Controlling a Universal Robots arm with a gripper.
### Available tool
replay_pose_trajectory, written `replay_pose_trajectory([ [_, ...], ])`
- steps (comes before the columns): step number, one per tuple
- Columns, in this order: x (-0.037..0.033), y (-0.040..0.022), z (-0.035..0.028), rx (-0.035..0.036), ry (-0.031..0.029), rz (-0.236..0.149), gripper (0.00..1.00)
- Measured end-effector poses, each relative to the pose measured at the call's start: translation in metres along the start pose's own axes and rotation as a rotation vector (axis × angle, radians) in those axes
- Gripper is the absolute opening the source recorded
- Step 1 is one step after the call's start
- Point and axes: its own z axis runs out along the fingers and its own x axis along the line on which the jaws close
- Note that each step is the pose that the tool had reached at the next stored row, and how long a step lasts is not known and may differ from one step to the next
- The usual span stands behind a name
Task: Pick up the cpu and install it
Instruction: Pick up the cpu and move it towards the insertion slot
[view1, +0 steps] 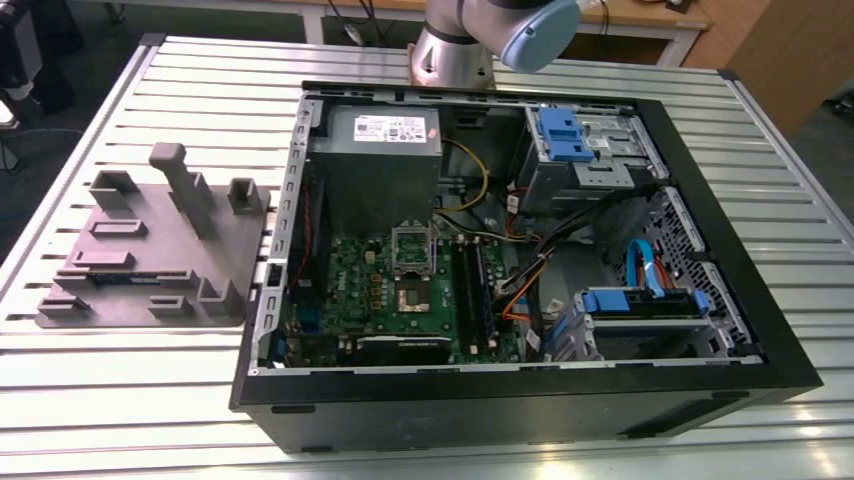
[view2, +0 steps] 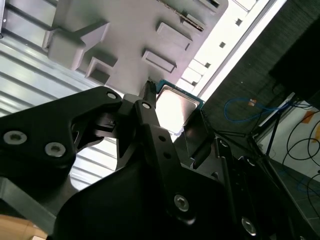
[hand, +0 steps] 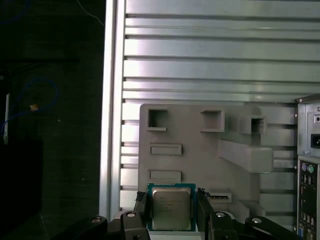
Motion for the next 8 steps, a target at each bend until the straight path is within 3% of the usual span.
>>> replay_pose_trajectory([
  [8, -0.0001, 0.0002, -0.0056, 0.0001, 0.0002, 0.0, 0.47],
])
